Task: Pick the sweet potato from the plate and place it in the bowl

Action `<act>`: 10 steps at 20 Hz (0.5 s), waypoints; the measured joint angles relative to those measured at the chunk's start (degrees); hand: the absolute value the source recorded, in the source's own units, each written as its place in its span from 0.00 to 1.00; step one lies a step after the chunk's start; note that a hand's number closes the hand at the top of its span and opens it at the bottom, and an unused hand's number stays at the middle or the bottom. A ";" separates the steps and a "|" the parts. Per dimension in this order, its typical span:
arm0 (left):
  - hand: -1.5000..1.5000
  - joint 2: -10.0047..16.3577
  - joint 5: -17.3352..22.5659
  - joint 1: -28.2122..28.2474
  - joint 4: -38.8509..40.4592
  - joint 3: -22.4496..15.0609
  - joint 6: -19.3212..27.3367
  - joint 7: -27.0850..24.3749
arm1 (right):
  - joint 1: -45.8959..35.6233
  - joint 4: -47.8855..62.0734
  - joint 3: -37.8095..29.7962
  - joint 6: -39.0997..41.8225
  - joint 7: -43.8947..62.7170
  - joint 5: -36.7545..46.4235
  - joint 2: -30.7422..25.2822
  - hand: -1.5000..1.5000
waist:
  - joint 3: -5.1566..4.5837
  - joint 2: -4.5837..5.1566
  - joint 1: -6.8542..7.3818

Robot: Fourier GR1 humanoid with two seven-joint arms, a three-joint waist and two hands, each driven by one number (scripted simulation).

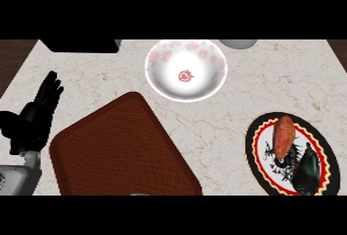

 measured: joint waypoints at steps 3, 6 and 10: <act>0.50 -0.08 0.04 -0.51 0.16 0.46 -0.60 0.48 | -4.28 4.52 2.33 4.97 2.87 -1.30 -2.89 0.00 | 0.01 0.01 0.10; 0.50 -0.20 -0.25 -0.66 -0.31 0.95 -0.87 1.18 | -8.89 8.93 5.94 8.34 4.67 -1.51 -3.12 0.00 | 0.05 -0.01 0.11; 0.50 -0.74 -0.92 -0.67 0.34 1.48 -1.74 0.63 | -14.46 14.21 10.04 12.70 5.90 -2.00 -2.14 0.00 | 0.05 -0.05 -0.05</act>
